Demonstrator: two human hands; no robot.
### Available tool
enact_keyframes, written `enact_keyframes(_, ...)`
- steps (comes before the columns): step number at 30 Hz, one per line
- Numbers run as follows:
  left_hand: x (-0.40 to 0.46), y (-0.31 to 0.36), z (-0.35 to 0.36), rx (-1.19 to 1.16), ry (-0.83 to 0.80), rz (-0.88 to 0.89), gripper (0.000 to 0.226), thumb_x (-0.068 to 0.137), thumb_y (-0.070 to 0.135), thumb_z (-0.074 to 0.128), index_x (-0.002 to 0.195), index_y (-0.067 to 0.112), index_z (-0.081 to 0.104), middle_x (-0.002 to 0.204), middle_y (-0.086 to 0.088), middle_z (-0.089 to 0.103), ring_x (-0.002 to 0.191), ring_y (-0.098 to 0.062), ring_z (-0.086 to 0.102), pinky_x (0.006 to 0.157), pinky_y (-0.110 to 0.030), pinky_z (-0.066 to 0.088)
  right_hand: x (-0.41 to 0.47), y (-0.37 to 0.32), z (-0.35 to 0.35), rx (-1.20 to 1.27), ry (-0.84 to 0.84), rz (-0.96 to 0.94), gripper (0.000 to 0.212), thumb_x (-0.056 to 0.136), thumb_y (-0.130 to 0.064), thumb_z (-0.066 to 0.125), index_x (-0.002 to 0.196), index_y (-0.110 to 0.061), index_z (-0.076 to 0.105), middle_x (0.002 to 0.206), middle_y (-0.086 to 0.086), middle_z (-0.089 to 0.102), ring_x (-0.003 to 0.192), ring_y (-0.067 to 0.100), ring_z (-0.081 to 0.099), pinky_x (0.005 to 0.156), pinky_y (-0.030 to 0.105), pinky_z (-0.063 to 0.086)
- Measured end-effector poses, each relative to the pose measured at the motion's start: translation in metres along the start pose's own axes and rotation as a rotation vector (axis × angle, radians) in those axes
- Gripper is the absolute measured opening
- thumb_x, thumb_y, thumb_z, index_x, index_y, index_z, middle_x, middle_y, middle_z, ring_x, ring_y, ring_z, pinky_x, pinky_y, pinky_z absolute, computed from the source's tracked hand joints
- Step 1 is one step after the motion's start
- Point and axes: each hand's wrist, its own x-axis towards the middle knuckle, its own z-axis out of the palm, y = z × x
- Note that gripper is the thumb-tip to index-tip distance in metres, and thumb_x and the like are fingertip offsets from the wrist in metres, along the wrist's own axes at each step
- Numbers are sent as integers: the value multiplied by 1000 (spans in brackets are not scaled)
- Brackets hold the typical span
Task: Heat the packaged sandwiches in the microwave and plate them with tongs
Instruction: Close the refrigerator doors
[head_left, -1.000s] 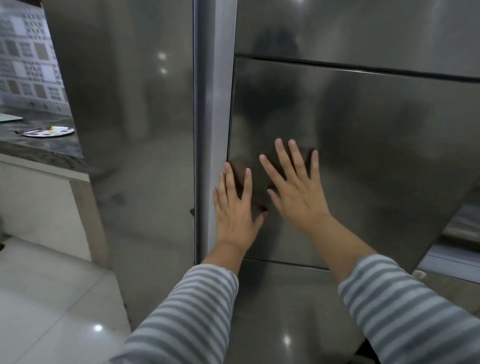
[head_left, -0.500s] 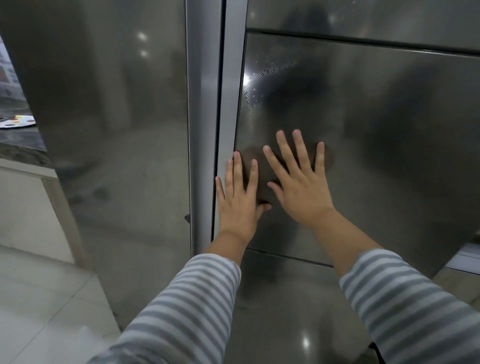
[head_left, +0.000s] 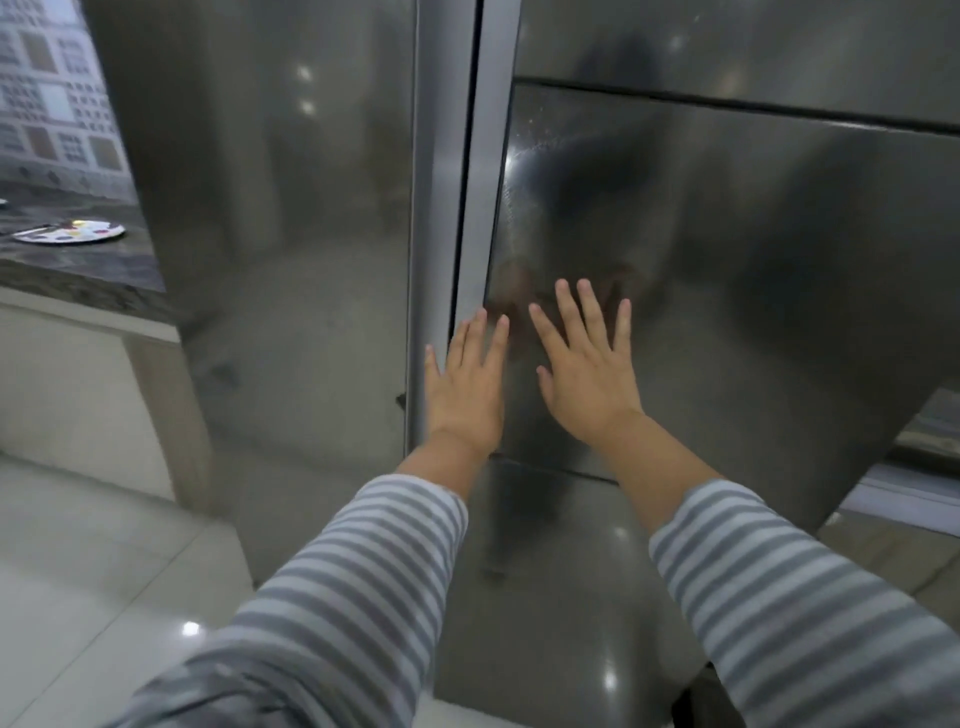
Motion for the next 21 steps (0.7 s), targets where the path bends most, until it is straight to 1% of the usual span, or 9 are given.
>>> enact_keyframes(3, -44, -20, -14, -90, -47, -72, 64, 91, 19, 54, 148, 23, 25, 153, -1, 30, 143, -19, 24, 113, -44, 22, -36, -29, -13, 116, -207, -36, 64, 94, -34, 45, 152, -23, 19, 161, 11, -1, 148, 28, -12, 114, 58, -10)
enact_keyframes(6, -94, -45, -23, -96, -157, -191, 45, 92, 21, 49, 136, 24, 46, 138, -4, 51, 126, -25, 48, 100, -38, 38, -69, -69, -18, 345, -426, -50, 61, 95, -33, 45, 150, -25, 22, 159, 8, 17, 148, 27, 1, 116, 58, -2)
enact_keyframes(9, -146, -77, -29, -101, -354, -315, 39, 93, 28, 50, 132, 25, 52, 136, -5, 54, 124, -26, 52, 100, -38, 43, -98, -119, -13, 455, -654, -104, 54, 95, -38, 46, 147, -28, 33, 153, 6, 31, 145, 27, 16, 117, 57, 4)
enact_keyframes(11, -181, -104, -29, -113, -444, -411, 41, 93, 30, 51, 133, 27, 50, 139, -4, 52, 127, -25, 49, 101, -35, 41, -114, -154, -10, 495, -715, -160, 50, 95, -39, 48, 143, -29, 40, 151, 5, 35, 143, 27, 21, 115, 57, 8)
enact_keyframes(14, -231, -149, -28, -124, -483, -540, 41, 92, 29, 51, 133, 29, 51, 140, -4, 51, 128, -24, 48, 103, -34, 39, -129, -205, -11, 566, -827, -233, 50, 97, -40, 46, 145, -29, 38, 155, 1, 30, 144, 25, 19, 117, 53, 10)
enact_keyframes(16, -261, -179, -28, -120, -511, -619, 40, 92, 29, 50, 132, 29, 52, 140, -2, 49, 130, -22, 45, 104, -35, 37, -134, -240, -12, 606, -892, -276, 49, 98, -38, 45, 145, -29, 38, 154, 2, 33, 143, 25, 26, 118, 51, 9)
enact_keyframes(17, -274, -195, -29, -120, -524, -655, 40, 92, 28, 49, 132, 30, 51, 141, -1, 48, 130, -21, 44, 104, -35, 36, -136, -258, -12, 631, -918, -297, 48, 98, -36, 45, 144, -26, 40, 152, 4, 37, 140, 26, 31, 118, 47, 15)
enact_keyframes(19, -293, -226, -30, -123, -529, -718, 39, 93, 29, 47, 132, 30, 51, 140, 2, 48, 131, -19, 43, 103, -36, 35, -135, -297, -12, 683, -945, -334, 44, 98, -29, 48, 140, -18, 47, 146, 9, 45, 132, 29, 43, 111, 38, 33)
enact_keyframes(21, -305, -260, -33, -132, -525, -774, 40, 93, 28, 46, 133, 30, 50, 140, 4, 48, 130, -18, 43, 103, -38, 36, -130, -339, -10, 725, -970, -336, 40, 96, -25, 50, 135, -14, 52, 141, 11, 50, 126, 30, 50, 104, 34, 41)
